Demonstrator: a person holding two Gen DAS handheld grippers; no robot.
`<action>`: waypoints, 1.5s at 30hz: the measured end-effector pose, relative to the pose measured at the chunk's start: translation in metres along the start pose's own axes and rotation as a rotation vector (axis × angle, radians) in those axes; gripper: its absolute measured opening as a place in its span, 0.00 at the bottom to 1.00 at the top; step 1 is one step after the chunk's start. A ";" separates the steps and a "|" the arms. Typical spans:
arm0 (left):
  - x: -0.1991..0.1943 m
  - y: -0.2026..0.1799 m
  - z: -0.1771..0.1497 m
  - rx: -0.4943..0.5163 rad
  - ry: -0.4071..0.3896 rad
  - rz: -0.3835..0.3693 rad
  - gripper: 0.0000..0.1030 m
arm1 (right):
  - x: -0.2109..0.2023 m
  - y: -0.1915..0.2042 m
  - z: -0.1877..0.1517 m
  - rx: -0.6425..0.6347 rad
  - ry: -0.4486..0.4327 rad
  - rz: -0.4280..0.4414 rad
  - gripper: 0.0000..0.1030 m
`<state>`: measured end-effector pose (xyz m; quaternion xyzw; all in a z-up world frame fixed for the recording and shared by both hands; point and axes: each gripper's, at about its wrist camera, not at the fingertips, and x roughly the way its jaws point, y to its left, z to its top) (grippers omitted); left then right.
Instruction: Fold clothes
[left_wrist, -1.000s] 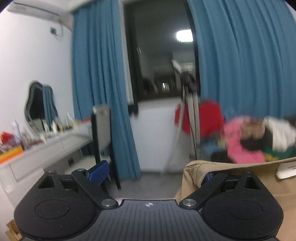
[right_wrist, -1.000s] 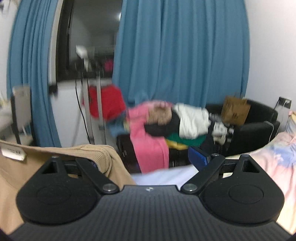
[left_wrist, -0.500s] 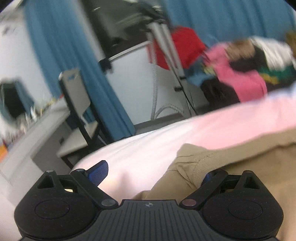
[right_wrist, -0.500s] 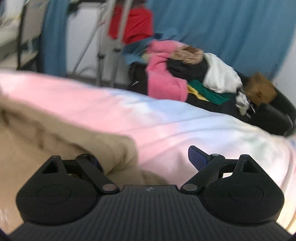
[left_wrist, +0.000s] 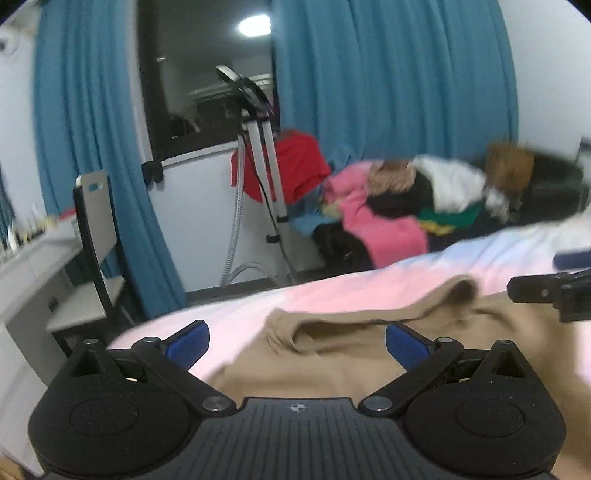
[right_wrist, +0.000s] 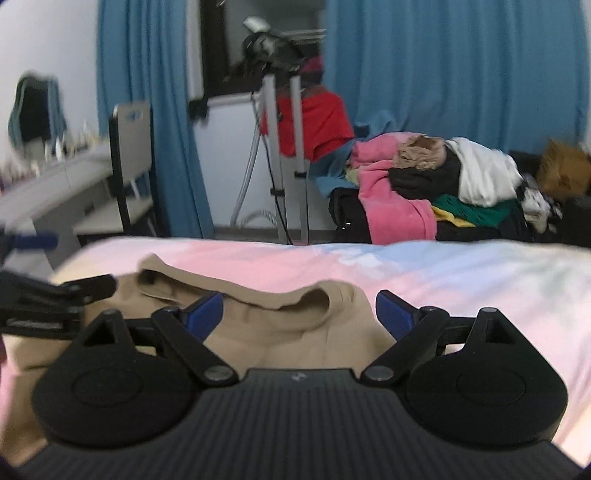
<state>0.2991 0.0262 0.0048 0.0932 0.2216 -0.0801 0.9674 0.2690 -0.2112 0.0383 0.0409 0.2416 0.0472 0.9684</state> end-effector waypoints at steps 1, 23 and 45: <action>-0.019 0.006 -0.009 -0.037 -0.003 0.001 1.00 | -0.013 -0.003 -0.006 0.025 -0.011 -0.001 0.88; -0.137 0.197 -0.143 -0.942 0.068 0.011 0.89 | -0.199 -0.020 -0.134 0.290 -0.072 0.038 0.88; -0.045 0.208 -0.207 -1.183 0.085 -0.105 0.04 | -0.119 -0.025 -0.162 0.458 0.137 0.089 0.88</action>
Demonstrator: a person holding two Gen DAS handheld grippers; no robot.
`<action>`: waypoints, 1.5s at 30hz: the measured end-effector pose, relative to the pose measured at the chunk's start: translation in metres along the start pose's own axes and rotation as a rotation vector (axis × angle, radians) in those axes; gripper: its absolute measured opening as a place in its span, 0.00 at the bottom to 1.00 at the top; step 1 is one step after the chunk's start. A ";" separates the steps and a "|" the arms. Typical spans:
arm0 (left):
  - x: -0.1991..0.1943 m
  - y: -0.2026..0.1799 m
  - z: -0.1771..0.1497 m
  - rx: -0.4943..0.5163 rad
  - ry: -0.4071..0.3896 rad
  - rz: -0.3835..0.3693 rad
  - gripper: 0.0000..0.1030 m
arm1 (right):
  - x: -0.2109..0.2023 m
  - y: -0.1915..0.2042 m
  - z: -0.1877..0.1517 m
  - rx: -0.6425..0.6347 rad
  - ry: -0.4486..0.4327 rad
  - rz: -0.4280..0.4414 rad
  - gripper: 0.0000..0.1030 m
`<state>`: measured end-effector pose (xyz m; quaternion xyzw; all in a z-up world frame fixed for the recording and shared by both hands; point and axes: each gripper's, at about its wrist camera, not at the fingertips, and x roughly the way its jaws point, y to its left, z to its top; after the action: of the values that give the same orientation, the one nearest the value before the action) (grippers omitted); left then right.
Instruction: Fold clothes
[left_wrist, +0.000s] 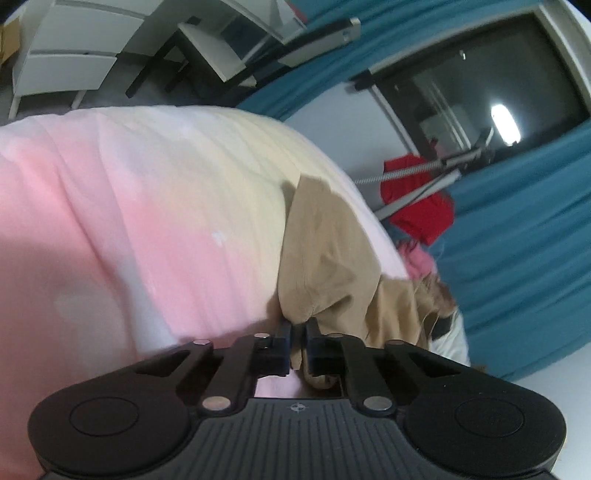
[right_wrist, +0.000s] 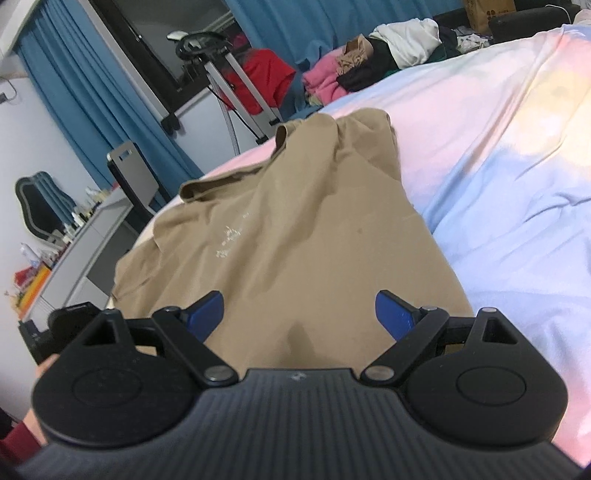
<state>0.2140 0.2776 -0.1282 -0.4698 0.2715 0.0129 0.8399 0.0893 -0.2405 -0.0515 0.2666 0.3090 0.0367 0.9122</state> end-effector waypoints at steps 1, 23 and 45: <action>-0.005 0.000 0.003 -0.012 -0.018 -0.015 0.03 | 0.001 0.000 -0.001 -0.001 0.003 -0.005 0.88; -0.020 -0.018 0.043 0.123 -0.043 0.191 0.25 | -0.006 0.000 -0.005 -0.026 -0.005 -0.057 0.88; 0.061 -0.032 0.045 0.005 -0.032 -0.116 0.71 | 0.017 0.005 -0.017 -0.053 0.070 -0.073 0.90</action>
<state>0.2951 0.2808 -0.1132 -0.4823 0.2302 -0.0288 0.8447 0.0939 -0.2246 -0.0695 0.2294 0.3491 0.0210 0.9083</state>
